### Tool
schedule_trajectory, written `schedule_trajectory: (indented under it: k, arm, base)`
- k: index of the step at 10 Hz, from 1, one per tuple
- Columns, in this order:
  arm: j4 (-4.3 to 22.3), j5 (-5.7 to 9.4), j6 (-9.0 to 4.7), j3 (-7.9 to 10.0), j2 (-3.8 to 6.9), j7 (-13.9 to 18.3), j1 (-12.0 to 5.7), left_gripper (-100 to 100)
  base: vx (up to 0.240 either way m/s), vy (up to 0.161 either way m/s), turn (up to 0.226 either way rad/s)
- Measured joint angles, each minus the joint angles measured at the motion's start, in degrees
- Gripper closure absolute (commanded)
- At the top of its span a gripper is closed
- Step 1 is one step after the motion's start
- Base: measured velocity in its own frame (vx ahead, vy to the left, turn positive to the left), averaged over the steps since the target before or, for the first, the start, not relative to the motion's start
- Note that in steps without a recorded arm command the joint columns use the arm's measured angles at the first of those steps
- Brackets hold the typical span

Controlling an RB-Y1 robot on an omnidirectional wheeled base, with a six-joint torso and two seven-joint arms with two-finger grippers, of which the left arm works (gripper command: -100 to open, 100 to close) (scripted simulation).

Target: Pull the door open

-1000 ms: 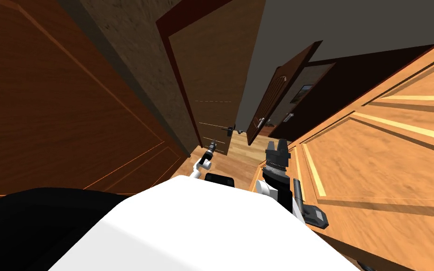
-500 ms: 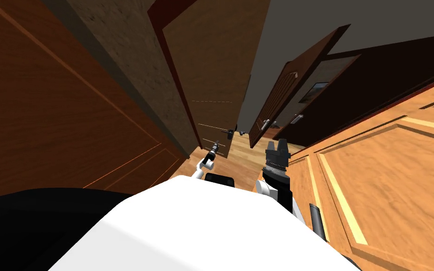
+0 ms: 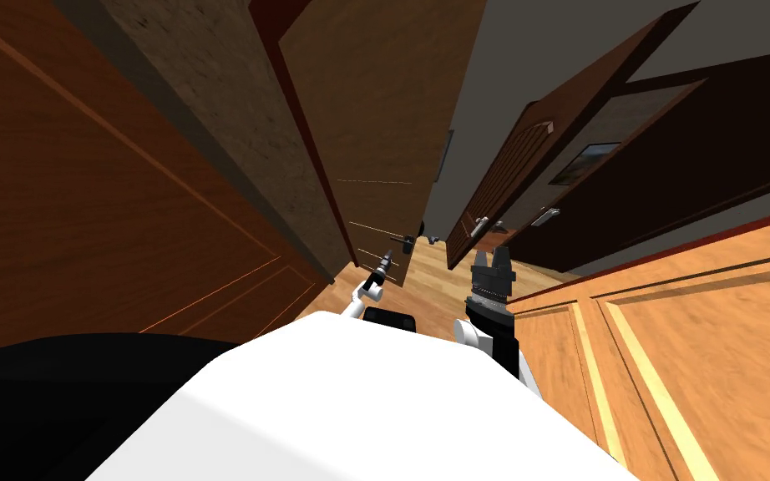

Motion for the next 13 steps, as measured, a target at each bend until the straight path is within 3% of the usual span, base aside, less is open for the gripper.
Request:
schedule_trajectory:
  k: [2, 5, 8, 13]
  arm:
    - [1.0, 0.10, 0.18, -0.13, -0.62, -0.4, -0.70, -100]
    - [1.3, 0.88, -0.02, -0.28, -0.36, -0.8, -1.15, -100]
    - [2.3, 3.53, -0.85, -0.76, 0.85, -2.0, -2.31, -100]
    - [4.6, 8.86, -2.57, -1.65, 3.01, -4.5, -4.81, -100]
  base:
    - [0.111, -0.093, 0.039]
    - [-0.043, 0.106, -0.289]
    - [-0.096, 0.118, -0.355]
    - [-0.052, 0.043, -0.308]
